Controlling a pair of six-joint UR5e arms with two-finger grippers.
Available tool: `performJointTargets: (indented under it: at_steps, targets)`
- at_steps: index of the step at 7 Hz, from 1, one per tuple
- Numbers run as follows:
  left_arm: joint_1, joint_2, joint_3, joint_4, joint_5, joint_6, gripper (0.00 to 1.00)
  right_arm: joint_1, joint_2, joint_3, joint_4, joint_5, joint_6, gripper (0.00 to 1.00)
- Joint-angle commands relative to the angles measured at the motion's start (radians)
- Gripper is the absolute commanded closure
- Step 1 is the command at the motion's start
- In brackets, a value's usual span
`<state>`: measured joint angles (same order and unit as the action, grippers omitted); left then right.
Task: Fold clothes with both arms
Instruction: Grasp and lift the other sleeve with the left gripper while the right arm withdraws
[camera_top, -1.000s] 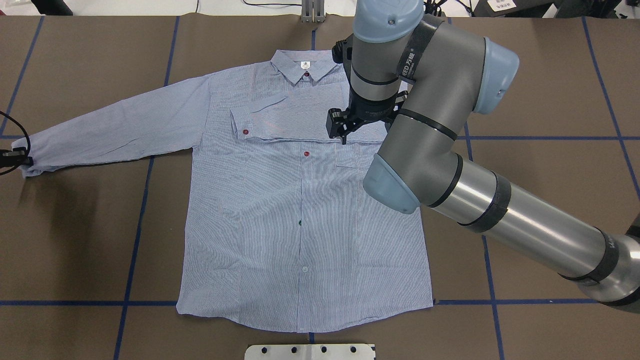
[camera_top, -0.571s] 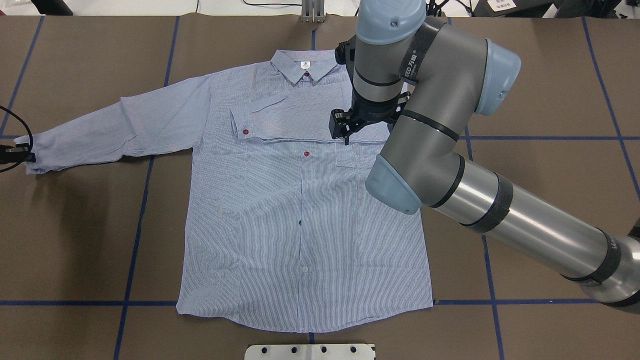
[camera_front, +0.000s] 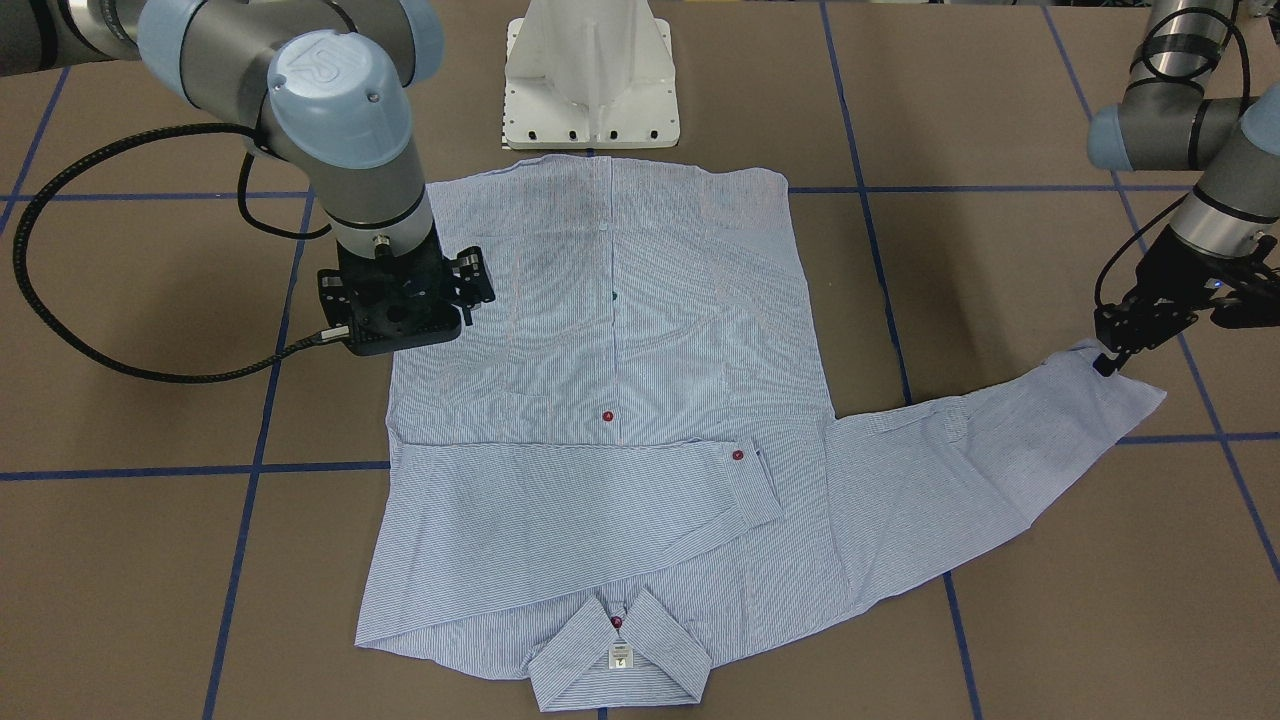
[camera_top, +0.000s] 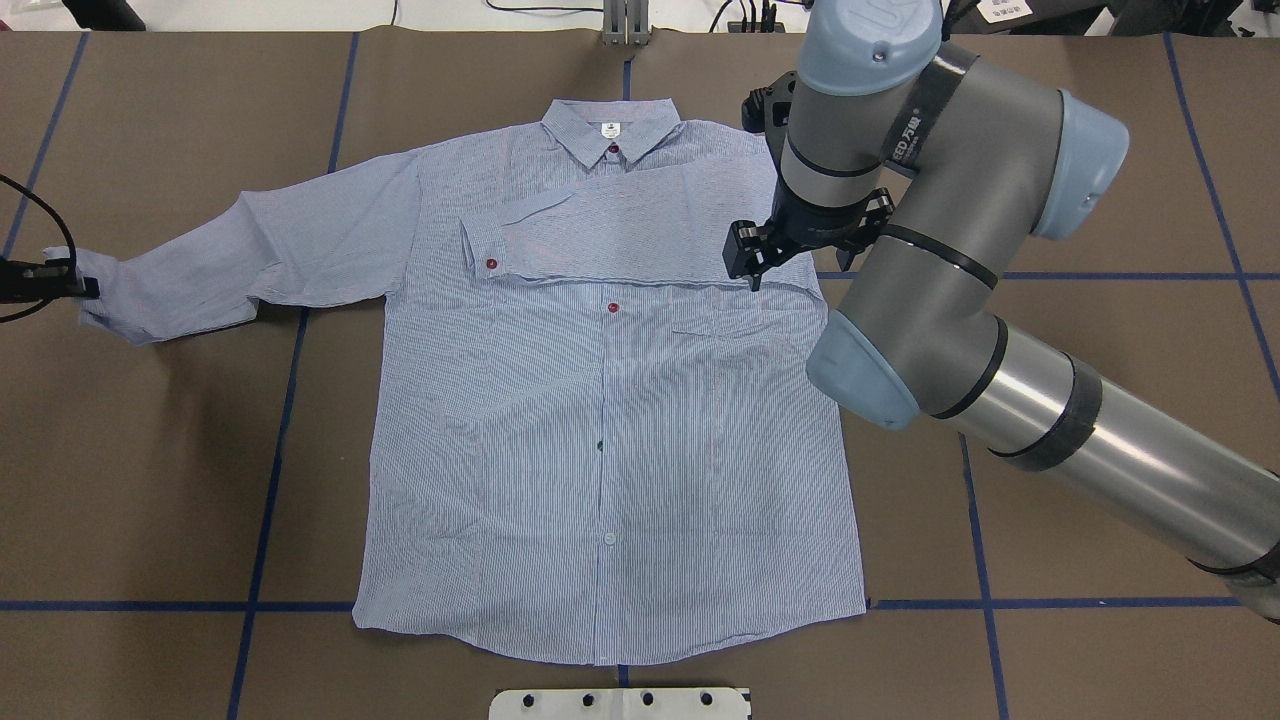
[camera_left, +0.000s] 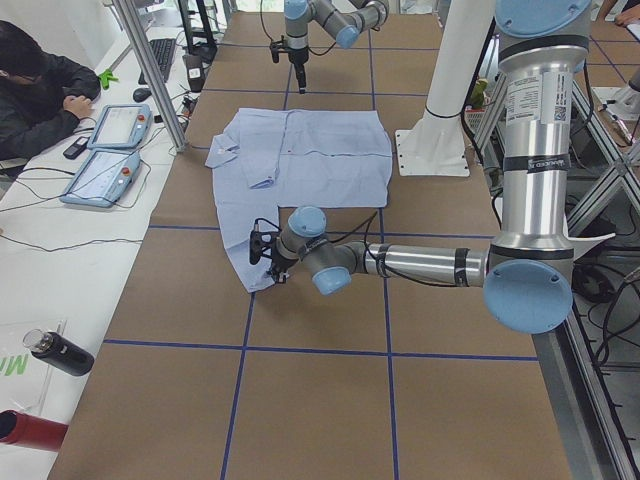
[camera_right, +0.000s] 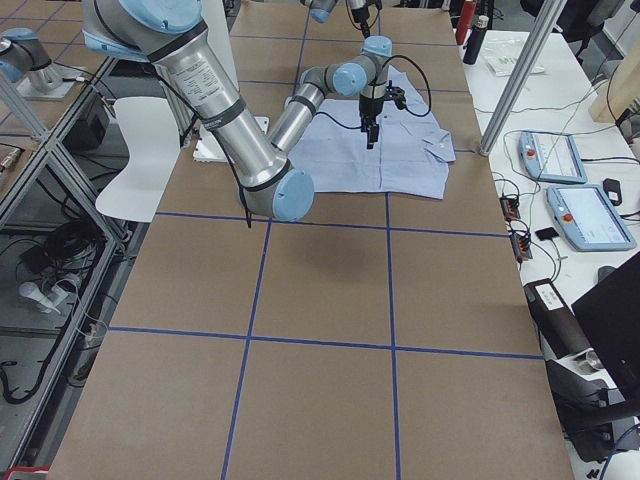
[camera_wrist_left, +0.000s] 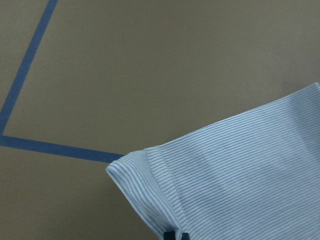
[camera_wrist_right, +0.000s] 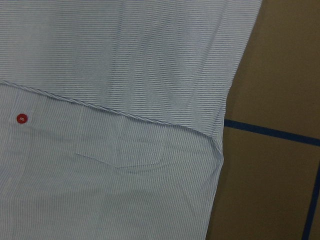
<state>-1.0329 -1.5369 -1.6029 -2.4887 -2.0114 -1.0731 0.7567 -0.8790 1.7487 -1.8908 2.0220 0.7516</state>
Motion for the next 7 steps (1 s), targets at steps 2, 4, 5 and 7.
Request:
performJointTargets:
  at_steps: [2, 4, 5, 7]
  targets:
    - [-0.01, -0.142, -0.153, 0.25, -0.001, -0.008, 1.0, 0.042, -0.125, 0.078, 0.007, 0.003, -0.003, 0.0]
    - [-0.012, -0.352, -0.222, 0.562, -0.001, -0.008, 1.0, 0.062, -0.197, 0.122, 0.009, 0.001, -0.005, 0.0]
    - [-0.007, -0.467, -0.218, 0.656, 0.0, -0.055, 1.0, 0.085, -0.219, 0.129, 0.01, 0.003, -0.018, 0.0]
    - [0.042, -0.569, -0.2, 0.677, 0.002, -0.186, 1.0, 0.136, -0.261, 0.129, 0.012, 0.058, -0.029, 0.0]
